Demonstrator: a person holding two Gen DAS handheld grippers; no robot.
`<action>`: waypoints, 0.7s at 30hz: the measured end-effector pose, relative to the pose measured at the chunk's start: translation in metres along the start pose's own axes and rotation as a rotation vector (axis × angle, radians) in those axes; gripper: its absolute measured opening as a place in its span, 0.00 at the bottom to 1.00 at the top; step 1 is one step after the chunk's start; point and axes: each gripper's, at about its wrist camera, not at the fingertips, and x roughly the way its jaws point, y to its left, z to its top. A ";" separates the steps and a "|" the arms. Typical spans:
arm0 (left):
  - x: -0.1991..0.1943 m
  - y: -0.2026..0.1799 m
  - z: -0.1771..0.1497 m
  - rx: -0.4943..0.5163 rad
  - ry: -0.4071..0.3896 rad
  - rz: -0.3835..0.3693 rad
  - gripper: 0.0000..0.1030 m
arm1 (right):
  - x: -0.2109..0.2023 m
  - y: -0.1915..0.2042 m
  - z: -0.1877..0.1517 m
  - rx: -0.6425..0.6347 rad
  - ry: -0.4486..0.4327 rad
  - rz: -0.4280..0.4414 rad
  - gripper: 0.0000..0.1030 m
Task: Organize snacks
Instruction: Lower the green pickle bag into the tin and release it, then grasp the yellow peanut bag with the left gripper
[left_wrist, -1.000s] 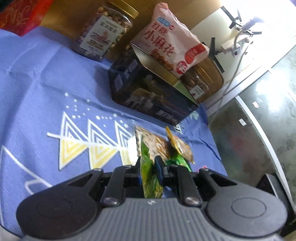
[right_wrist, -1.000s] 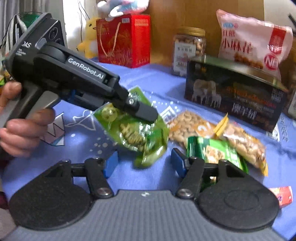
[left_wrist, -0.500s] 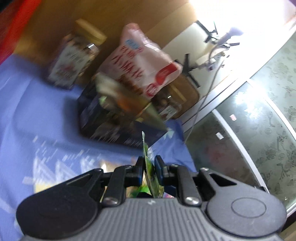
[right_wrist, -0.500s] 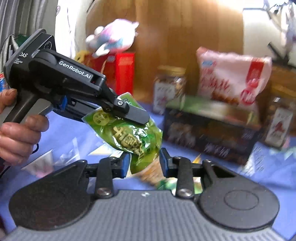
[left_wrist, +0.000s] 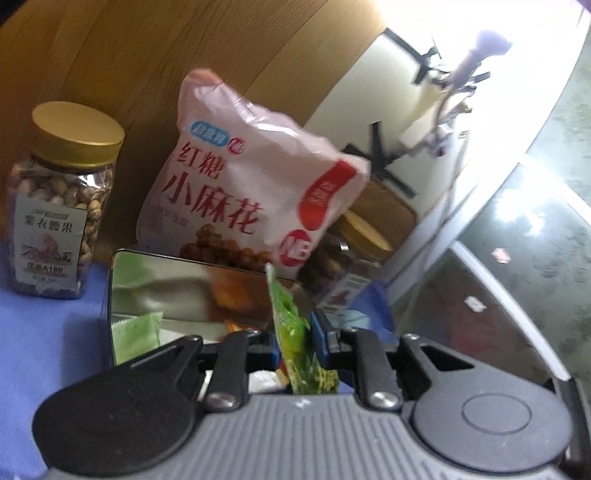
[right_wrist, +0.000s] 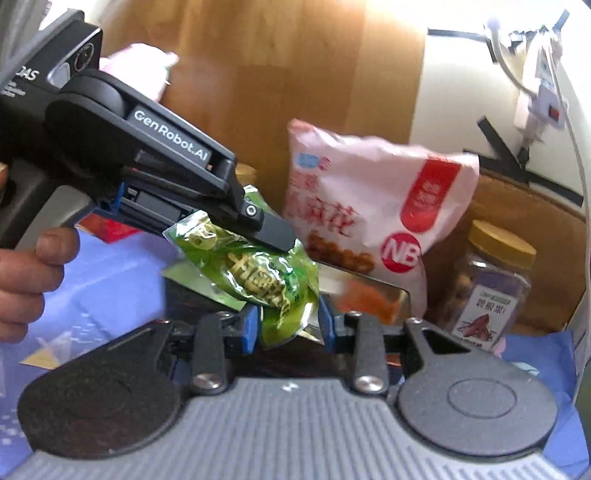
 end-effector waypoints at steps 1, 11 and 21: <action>0.006 0.001 0.000 0.004 -0.004 0.030 0.20 | 0.005 -0.003 -0.002 0.007 0.008 -0.018 0.36; 0.007 0.001 -0.010 0.080 -0.027 0.189 0.34 | -0.006 -0.019 -0.016 0.098 -0.019 -0.089 0.45; -0.039 -0.007 -0.035 0.083 0.025 0.174 0.39 | -0.061 -0.043 -0.060 0.342 0.046 0.019 0.45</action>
